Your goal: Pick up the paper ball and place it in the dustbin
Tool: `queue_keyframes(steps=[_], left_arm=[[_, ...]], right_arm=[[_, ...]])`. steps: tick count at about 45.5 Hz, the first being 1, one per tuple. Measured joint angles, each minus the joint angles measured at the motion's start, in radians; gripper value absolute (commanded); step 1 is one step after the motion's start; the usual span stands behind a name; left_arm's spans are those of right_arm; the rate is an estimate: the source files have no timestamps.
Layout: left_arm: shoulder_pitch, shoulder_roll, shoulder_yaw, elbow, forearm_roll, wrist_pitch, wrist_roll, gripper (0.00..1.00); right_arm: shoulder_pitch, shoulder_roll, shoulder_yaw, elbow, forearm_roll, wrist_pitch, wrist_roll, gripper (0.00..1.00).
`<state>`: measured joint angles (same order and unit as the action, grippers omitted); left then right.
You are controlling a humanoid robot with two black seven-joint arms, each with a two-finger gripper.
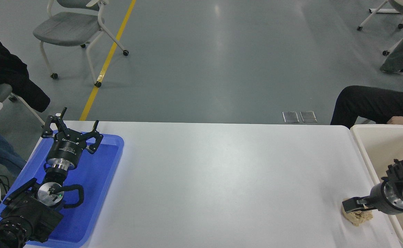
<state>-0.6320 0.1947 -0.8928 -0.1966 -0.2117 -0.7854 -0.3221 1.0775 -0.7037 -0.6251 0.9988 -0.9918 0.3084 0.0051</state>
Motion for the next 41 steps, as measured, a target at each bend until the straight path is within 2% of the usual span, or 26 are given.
queue_keyframes(steps=[6, 12, 18, 22, 28, 33, 34, 39, 41], left_arm=[[0.0, 0.0, 0.0, 0.0, 0.0, 0.0, 0.0, 1.0], [0.0, 0.0, 0.0, -0.001, 0.0, 0.0, -0.001, 1.0], [0.0, 0.0, 0.0, -0.001, 0.0, 0.0, -0.001, 1.0], [0.0, 0.0, 0.0, -0.001, 0.0, 0.0, -0.001, 1.0], [0.0, 0.0, 0.0, -0.001, 0.0, 0.0, -0.001, 1.0], [0.0, 0.0, 0.0, 0.0, 0.0, 0.0, -0.001, 1.0], [0.0, 0.0, 0.0, 0.0, 0.0, 0.0, 0.0, 1.0], [0.0, 0.0, 0.0, 0.0, 0.0, 0.0, 0.0, 1.0], [0.0, 0.0, 0.0, 0.0, 0.0, 0.0, 0.0, 1.0]], right_arm=[[-0.037, 0.016, 0.032, -0.041, -0.004, -0.009, 0.0, 1.0], [-0.062, 0.026, 0.049, -0.062, -0.009, -0.023, 0.001, 0.96], [-0.084, 0.036, 0.06, -0.079, -0.013, -0.036, 0.004, 0.79], [-0.094, 0.041, 0.064, -0.086, -0.014, -0.041, 0.006, 0.63], [-0.104, 0.045, 0.068, -0.092, -0.031, -0.051, 0.007, 0.53], [-0.108, 0.047, 0.069, -0.096, -0.044, -0.055, 0.008, 0.51], [-0.108, 0.047, 0.069, -0.097, -0.047, -0.057, 0.008, 0.46], [-0.108, 0.047, 0.07, -0.1, -0.055, -0.059, 0.008, 0.02], [-0.105, 0.045, 0.07, -0.1, -0.057, -0.059, 0.009, 0.0]])
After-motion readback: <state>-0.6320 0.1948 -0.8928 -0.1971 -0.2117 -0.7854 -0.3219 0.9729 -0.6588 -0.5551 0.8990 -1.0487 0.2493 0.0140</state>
